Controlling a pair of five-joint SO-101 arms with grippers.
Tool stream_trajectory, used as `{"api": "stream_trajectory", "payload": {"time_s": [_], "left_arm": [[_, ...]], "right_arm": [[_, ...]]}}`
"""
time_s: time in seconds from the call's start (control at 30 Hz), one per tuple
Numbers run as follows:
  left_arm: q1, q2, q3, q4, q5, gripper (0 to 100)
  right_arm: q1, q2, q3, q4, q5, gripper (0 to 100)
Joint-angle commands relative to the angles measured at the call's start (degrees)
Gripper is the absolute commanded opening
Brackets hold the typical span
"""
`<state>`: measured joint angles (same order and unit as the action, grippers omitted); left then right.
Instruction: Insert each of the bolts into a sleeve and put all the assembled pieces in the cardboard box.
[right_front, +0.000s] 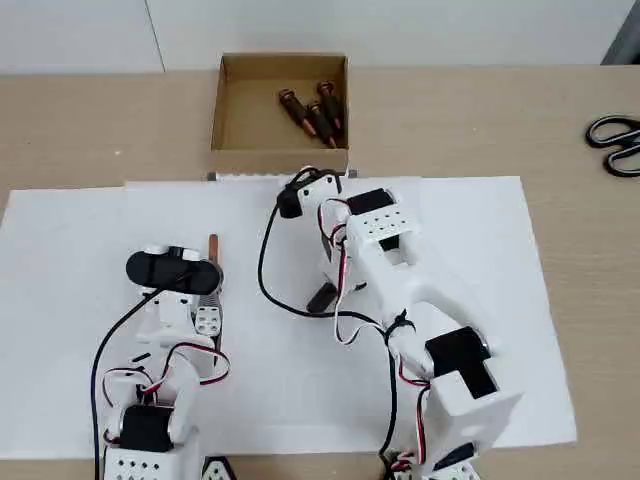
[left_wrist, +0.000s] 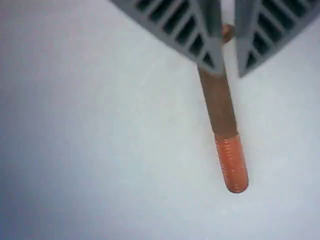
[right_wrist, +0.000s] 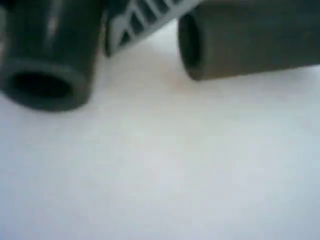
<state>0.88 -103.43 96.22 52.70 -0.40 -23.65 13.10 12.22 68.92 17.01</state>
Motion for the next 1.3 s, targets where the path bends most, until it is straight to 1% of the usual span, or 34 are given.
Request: {"api": "stream_trajectory", "payload": {"time_s": [0.0, 0.03, 0.13, 0.3, 0.53, 0.57, 0.63, 0.67, 0.73, 0.83, 0.93, 1.0, 1.13, 1.27], "left_arm": [[-0.3, -0.6, -0.2, -1.2, 0.3, 1], [-0.3, -0.6, -0.2, -1.2, 0.3, 1], [-0.3, -0.6, -0.2, -1.2, 0.3, 1], [-0.3, -0.6, -0.2, -1.2, 0.3, 1], [-0.3, -0.5, -0.2, -1.1, -0.1, 1], [-0.3, -0.4, -0.5, -1.1, -0.5, 1], [-0.3, -0.4, -0.8, -0.5, -4.0, 1], [-0.3, -0.4, -1.9, 0.5, -5.3, 1], [-0.3, -0.4, -5.2, 3.1, -5.5, 1], [-0.3, -0.3, -11.6, 7.8, -5.5, 4], [-0.3, -0.1, -16.6, 11.6, -6.1, 6], [-0.3, 1.3, -19.3, 13.8, -8.5, 6], [-0.3, 8.7, -26.3, 15.1, -9.4, 6], [-0.3, 20.8, -36.6, 14.9, -9.7, 6]], "right_arm": [[-0.4, -0.2, 0.1, -1.6, 0.0, 2.5], [-0.4, -0.6, 0.1, -1.4, 0.0, 1.1], [-0.3, -1.7, -0.2, -0.4, 0.1, 1.1], [-0.7, -9.1, -4.1, 5.3, 0.1, 1.0], [-0.1, -17.6, -15.2, 22.3, 2.1, 0.9], [0.4, -18.8, -16.8, 24.9, 2.1, 0.9], [2.2, -20.8, -17.9, 27.2, 2.1, 0.6], [3.5, -21.9, -17.7, 27.4, 2.1, 0.2], [6.3, -24.9, -16.8, 27.6, 2.1, 0.2], [9.6, -29.8, -14.9, 27.6, 2.1, 0.2], [11.0, -32.8, -10.5, 27.6, 2.1, 0.2], [11.6, -34.2, -6.9, 27.6, 2.1, 0.2], [13.9, -38.1, -2.7, 27.4, 2.1, 0.2], [16.0, -41.3, 0.7, 27.4, 2.1, 0.2]]}}
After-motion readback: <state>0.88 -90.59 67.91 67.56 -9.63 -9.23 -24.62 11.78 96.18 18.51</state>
